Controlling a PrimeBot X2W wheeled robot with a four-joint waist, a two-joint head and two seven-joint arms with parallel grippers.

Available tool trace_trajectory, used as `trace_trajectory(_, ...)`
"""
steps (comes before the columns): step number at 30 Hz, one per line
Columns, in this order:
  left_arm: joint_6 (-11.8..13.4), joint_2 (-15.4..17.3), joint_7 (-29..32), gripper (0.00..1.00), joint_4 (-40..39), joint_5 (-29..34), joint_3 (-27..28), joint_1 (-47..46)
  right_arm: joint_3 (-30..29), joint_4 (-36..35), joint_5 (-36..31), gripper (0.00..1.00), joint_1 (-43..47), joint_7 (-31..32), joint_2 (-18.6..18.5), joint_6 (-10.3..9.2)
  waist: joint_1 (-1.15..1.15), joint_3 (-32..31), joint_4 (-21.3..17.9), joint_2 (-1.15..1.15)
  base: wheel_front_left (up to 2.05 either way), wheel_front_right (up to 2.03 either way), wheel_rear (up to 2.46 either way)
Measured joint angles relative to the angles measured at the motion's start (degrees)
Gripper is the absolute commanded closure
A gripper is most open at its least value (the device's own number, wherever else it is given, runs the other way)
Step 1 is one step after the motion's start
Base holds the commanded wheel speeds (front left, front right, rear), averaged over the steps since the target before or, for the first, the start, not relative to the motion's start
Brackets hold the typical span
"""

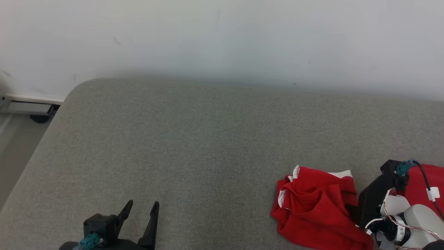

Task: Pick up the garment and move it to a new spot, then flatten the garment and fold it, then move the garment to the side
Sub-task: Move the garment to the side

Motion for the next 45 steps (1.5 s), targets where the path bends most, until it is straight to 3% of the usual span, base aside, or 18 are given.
trace_trajectory(7,-0.5,0.0,0.6,0.0,-0.4,0.0,-0.3,-2.5,-0.8,2.1,0.0,0.0,-2.3,0.9,0.0,-0.01,0.0,2.7,1.7,0.0,0.0,0.0,0.0)
trace_trajectory(8,-0.5,-0.1,0.6,0.0,-0.4,0.0,-0.3,-2.5,-0.9,2.4,0.1,0.04,-2.5,1.1,-0.1,-0.02,0.0,3.0,1.9,0.0,0.0,0.0,0.0)
trace_trajectory(9,-0.5,-0.1,0.6,0.0,-0.4,0.0,-0.4,-2.5,-1.0,2.7,0.3,0.43,-2.8,1.5,0.0,-0.18,0.0,3.3,2.2,0.0,0.0,0.0,0.0)
trace_trajectory(11,-0.5,-0.3,0.6,0.0,-0.2,0.0,-0.3,-2.6,-0.9,3.0,0.3,0.86,-3.5,1.7,-0.1,-0.25,0.0,3.8,2.6,0.0,0.0,0.0,0.0)
trace_trajectory(12,-0.5,-0.4,0.6,0.0,-0.1,0.0,-0.3,-2.6,-0.8,3.1,0.3,1.0,-3.8,1.9,-0.1,-0.25,0.0,3.9,2.8,0.0,0.0,0.0,0.0)
trace_trajectory(16,-0.5,-0.7,0.6,0.0,1.2,0.0,-0.3,-3.6,-0.6,2.6,0.3,1.0,-4.4,2.0,0.0,-0.25,0.01,3.8,3.3,0.0,0.0,0.0,0.0)
trace_trajectory(21,-0.4,-1.8,0.5,0.0,3.6,-0.1,-0.4,-3.6,0.8,-1.3,3.2,1.0,-4.8,4.6,0.7,3.93,0.01,1.7,3.2,0.0,0.0,0.0,0.0)
trace_trajectory(24,-0.4,-2.4,0.4,0.0,4.4,-0.1,-0.7,-3.4,2.0,-2.9,3.4,1.0,-4.9,7.0,-0.2,5.28,0.0,0.0,3.0,0.0,0.0,0.0,0.0)
trace_trajectory(28,-0.4,-2.6,-0.1,0.0,5.1,-0.4,-0.7,-3.0,2.4,-4.8,1.6,1.0,-6.1,9.2,-4.0,5.27,0.0,-2.3,2.8,0.0,0.0,0.0,0.0)
trace_trajectory(32,-0.3,-2.7,-0.6,0.0,5.3,-1.1,-0.6,-1.3,2.0,-6.8,1.6,1.0,-6.8,11.6,-4.9,4.94,0.0,-4.5,2.5,0.0,0.0,0.0,0.0)
trace_trajectory(45,0.2,-2.1,-1.6,0.0,4.0,-1.3,0.1,1.8,-1.9,-10.8,2.0,1.0,-4.1,18.1,-8.9,1.21,-0.01,-7.8,0.5,0.0,0.0,0.0,0.0)
